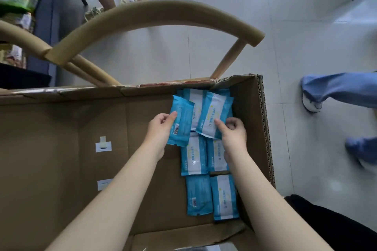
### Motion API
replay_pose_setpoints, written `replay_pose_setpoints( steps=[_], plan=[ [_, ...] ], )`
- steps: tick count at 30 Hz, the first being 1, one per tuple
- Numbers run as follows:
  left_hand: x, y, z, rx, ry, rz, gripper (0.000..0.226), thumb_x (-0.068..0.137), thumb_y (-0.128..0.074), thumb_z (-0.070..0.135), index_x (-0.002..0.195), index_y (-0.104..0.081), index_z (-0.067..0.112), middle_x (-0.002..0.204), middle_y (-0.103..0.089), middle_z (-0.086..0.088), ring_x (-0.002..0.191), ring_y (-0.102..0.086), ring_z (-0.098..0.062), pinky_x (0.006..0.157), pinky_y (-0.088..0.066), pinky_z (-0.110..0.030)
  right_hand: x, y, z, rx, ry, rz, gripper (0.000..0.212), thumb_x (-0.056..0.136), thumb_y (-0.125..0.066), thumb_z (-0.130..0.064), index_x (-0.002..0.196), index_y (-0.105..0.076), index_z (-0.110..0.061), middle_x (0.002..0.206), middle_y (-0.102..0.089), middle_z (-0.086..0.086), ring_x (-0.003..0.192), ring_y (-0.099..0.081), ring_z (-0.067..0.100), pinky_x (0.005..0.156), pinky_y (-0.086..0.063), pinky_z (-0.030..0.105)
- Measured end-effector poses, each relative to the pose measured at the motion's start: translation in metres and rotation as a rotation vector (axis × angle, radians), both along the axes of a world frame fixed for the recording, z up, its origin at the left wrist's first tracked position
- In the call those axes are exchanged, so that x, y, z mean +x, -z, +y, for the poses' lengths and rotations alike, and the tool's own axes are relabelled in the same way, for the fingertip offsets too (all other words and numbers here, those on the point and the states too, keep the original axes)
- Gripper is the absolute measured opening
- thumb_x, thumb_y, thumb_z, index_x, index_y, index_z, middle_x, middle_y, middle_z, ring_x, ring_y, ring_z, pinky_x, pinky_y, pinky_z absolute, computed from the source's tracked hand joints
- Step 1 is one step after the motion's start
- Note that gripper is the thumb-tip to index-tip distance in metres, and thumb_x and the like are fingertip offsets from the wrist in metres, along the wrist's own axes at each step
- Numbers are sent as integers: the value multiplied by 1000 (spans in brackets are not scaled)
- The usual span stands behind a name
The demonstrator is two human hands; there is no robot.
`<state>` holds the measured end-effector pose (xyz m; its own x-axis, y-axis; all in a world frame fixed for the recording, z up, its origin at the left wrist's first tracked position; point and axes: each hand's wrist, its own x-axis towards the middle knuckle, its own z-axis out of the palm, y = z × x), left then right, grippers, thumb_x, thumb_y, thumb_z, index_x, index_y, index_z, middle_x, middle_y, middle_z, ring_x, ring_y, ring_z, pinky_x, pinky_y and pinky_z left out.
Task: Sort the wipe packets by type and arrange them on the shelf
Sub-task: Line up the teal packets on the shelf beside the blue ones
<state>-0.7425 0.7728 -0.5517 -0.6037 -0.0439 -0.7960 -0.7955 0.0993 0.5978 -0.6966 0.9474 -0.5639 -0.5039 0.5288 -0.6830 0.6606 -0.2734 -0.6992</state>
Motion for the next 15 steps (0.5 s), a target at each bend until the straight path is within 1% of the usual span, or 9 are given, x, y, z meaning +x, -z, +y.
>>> replay_pose_setpoints(
  steps=[1,2,3,5,6,7,10,13,15],
  plan=[
    [3,-5,-5,32,-38,-10,25,98,-57,38,98,-61,14,104,-72,-8,88,-70,-19,69,-56,-32,4,-7,-2,-85,41,49,33,91,-69,-9,117,-51,-13,101,-68,3,89,-68,14,74,-55,19],
    [7,-11,-10,73,-78,-20,24,98,-56,38,97,-60,14,104,-72,-9,89,-71,-22,75,-58,-37,8,-13,-5,-153,64,81,37,92,-67,-7,124,-50,-12,109,-70,8,96,-70,19,83,-58,28],
    [12,-20,-16,114,-118,-26,24,98,-56,38,98,-60,14,104,-73,-9,92,-71,-24,83,-58,-42,13,-22,-9,-208,77,117,35,93,-65,-6,125,-52,-11,114,-71,10,101,-71,22,87,-59,33],
    [24,-43,-29,176,-190,-28,28,97,-55,43,103,-62,17,102,-75,-6,95,-72,-25,92,-55,-47,24,-45,-20,-294,78,184,22,96,-60,-9,119,-60,-10,116,-72,10,101,-72,20,85,-60,32],
    [31,-57,-37,203,-223,-27,31,96,-53,47,108,-62,21,100,-76,-2,95,-73,-23,93,-54,-46,30,-58,-27,-331,81,209,21,98,-58,-11,118,-61,-11,117,-72,9,102,-71,19,85,-60,32],
    [40,-74,-45,233,-245,-24,35,94,-50,52,113,-62,25,100,-76,1,96,-73,-21,94,-53,-45,37,-74,-35,-369,94,231,23,99,-56,-13,121,-61,-10,119,-71,10,105,-70,21,88,-58,34],
    [72,-131,-75,342,-289,-2,46,91,-44,61,120,-62,29,104,-76,2,101,-71,-19,98,-50,-42,61,-128,-61,-456,129,273,35,99,-54,-17,133,-54,-8,126,-68,12,117,-64,27,104,-49,46],
    [112,-195,-112,453,-355,7,48,92,-45,60,119,-64,26,111,-74,-3,107,-69,-22,96,-51,-40,90,-193,-92,-472,135,314,37,99,-55,-20,134,-54,-9,123,-68,11,116,-64,27,108,-45,50],
    [141,-231,-138,549,-343,31,56,92,-45,62,130,-60,24,124,-69,-8,116,-65,-26,104,-46,-43,109,-232,-113,-474,121,341,36,97,-57,-23,131,-55,-10,120,-68,10,110,-66,24,107,-46,48]
  ],
)
